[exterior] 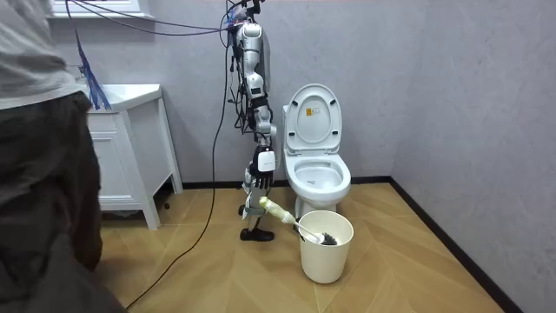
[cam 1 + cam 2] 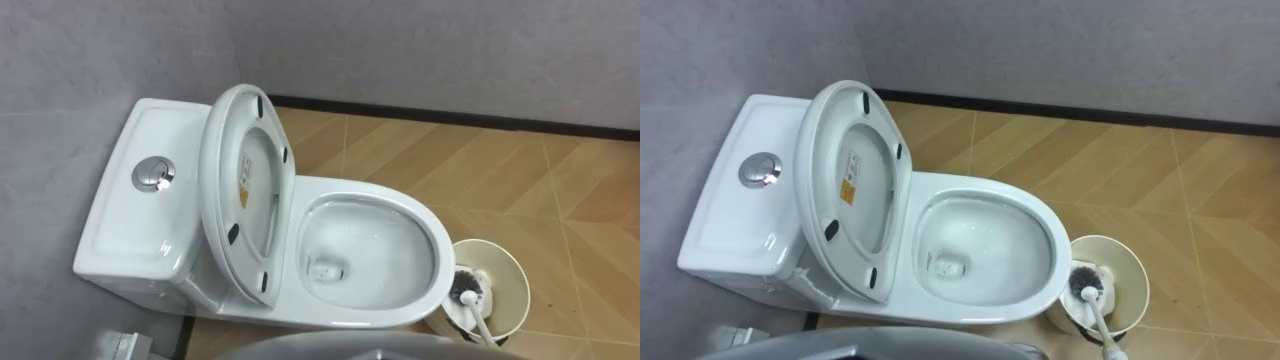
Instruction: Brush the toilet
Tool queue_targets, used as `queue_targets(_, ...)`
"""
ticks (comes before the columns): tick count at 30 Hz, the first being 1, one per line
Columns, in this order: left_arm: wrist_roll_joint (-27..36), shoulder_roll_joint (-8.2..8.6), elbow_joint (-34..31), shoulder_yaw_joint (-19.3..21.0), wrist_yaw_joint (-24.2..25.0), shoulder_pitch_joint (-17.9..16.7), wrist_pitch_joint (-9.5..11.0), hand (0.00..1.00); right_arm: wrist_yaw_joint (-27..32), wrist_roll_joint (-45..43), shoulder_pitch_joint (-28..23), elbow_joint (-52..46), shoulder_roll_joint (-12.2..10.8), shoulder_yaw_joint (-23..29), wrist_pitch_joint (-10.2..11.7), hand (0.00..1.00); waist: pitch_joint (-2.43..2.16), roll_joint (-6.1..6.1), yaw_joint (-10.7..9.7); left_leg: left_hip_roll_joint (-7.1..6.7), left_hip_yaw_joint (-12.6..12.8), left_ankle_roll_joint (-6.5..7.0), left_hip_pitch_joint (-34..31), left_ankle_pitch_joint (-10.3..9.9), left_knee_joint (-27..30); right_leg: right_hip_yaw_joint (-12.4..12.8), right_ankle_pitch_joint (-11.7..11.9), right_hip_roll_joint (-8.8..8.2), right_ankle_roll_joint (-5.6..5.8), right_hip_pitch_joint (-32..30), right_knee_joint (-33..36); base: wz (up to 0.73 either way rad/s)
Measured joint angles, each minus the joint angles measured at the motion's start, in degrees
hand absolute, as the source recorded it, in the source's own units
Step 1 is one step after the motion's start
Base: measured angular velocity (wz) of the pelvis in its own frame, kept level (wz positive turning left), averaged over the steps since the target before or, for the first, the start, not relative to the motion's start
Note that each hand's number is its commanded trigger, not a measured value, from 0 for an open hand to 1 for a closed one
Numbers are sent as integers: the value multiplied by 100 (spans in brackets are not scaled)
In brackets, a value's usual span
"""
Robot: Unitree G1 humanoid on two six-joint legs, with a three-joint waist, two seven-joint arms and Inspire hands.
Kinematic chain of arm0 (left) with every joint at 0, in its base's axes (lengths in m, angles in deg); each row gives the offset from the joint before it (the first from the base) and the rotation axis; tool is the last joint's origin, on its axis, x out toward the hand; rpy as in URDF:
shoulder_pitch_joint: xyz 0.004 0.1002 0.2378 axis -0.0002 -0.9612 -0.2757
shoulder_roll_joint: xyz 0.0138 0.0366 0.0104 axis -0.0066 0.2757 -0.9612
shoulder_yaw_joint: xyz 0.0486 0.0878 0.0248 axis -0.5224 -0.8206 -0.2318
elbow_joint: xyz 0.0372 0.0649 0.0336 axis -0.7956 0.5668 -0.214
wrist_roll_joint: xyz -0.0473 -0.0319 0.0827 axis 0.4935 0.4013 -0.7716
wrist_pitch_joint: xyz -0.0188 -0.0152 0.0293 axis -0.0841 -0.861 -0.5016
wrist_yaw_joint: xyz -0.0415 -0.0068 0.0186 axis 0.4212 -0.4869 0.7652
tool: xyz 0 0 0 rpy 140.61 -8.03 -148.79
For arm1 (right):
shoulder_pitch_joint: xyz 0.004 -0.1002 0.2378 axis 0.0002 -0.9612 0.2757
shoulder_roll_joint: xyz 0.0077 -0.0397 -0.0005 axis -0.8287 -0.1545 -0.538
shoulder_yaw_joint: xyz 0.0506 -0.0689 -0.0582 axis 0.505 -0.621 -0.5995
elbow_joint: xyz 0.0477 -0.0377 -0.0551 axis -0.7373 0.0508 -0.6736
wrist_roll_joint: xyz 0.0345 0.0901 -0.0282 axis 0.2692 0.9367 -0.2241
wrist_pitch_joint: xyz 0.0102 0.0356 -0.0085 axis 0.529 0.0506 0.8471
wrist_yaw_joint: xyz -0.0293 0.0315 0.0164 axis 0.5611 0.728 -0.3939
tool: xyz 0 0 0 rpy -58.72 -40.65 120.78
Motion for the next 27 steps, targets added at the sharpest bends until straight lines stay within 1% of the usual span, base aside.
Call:
queue_targets(10,-2,-2,-15,2,-2,50,21,0,-16,-5,56,-12,0,-101,10,0,3,19,3,0,6,-2,-5,-6,-7,-1,0,3,0,-5,-5,0)
queue_targets(14,-1,-1,-17,0,-2,89,74,0,-16,-10,63,-19,0,-103,10,0,2,15,1,0,6,-1,-7,-7,-7,-2,-1,3,1,-3,-4,0)
queue_targets(20,-2,-4,-98,-127,-129,85,86,0,68,-7,48,-160,0,-105,14,0,2,19,-9,0,6,-1,-3,-7,-6,1,-1,3,1,-4,-2,0)
queue_targets(22,0,-12,-98,-202,-210,88,94,0,140,-4,45,-203,1,-109,60,0,2,20,-12,0,6,-1,2,-7,-5,4,0,4,1,-1,1,0)
queue_targets(23,-3,-8,-91,-221,-286,86,131,0,206,-9,53,-228,0,-105,129,0,3,21,5,0,7,-2,2,-7,-3,10,0,5,1,-4,2,0)
queue_targets(24,-4,-6,-80,-220,-350,82,210,0,310,-13,63,-242,1,-89,209,0,3,24,4,0,7,-2,5,-7,-2,11,0,5,1,-4,3,0)
queue_targets(25,-4,-6,-78,-219,-375,83,241,0,375,-14,69,-243,1,-85,252,0,4,25,5,0,7,-1,6,-7,-2,11,0,5,1,-3,3,0)
queue_targets(27,-4,-3,-69,-216,-468,82,360,0,637,-12,98,-264,1,-81,429,0,7,32,4,0,6,-1,4,-7,-2,9,1,5,1,-4,6,0)
